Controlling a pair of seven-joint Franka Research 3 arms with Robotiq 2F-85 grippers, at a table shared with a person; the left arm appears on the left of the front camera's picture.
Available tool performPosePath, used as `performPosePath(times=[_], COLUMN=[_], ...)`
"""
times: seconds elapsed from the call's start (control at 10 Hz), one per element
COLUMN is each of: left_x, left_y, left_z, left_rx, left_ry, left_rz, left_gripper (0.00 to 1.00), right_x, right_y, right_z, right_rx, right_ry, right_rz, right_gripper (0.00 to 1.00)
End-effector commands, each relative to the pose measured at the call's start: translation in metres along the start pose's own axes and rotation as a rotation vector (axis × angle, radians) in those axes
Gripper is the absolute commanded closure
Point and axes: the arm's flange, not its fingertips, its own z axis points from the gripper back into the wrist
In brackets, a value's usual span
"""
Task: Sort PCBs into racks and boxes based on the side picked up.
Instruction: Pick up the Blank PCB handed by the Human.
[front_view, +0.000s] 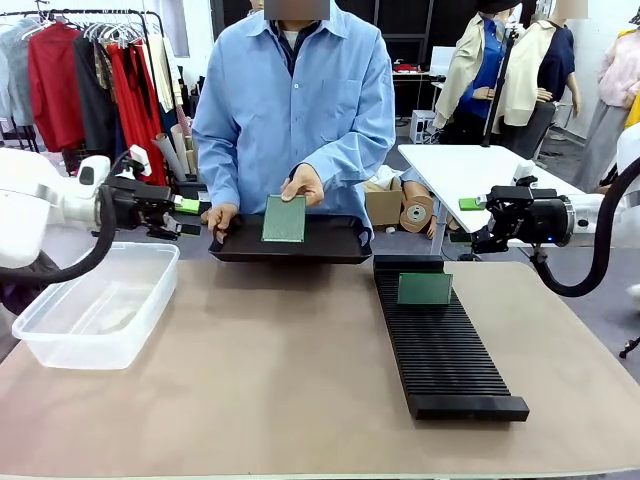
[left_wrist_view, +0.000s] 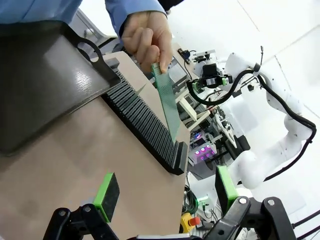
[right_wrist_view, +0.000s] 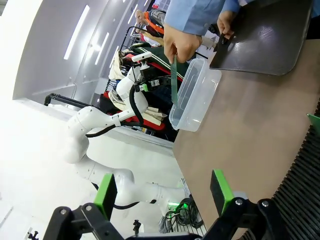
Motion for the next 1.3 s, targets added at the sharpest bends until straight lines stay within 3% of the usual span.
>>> performPosePath(times=[0.0,0.2,1.2], left_x=[0.018,0.033,0.026], left_y=[0.009,0.019,0.040], left_z=[-0.020,-0.063,-0.131], left_rx=[-0.039,-0.089,-0.115], left_ry=[-0.007,0.022,0.011], left_rz=[-0.017,-0.045,-0.051], left_gripper=[0.00,0.00,0.00], right_x=[0.000,0.000,0.000], right_y=[0.002,0.002,0.002], right_z=[-0.001,-0.001,-0.001], right_rx=[0.006,0.006,0.006], right_ry=[0.001,0.001,0.001], right_rz=[0.002,0.002,0.002], right_gripper=[0.00,0.00,0.00])
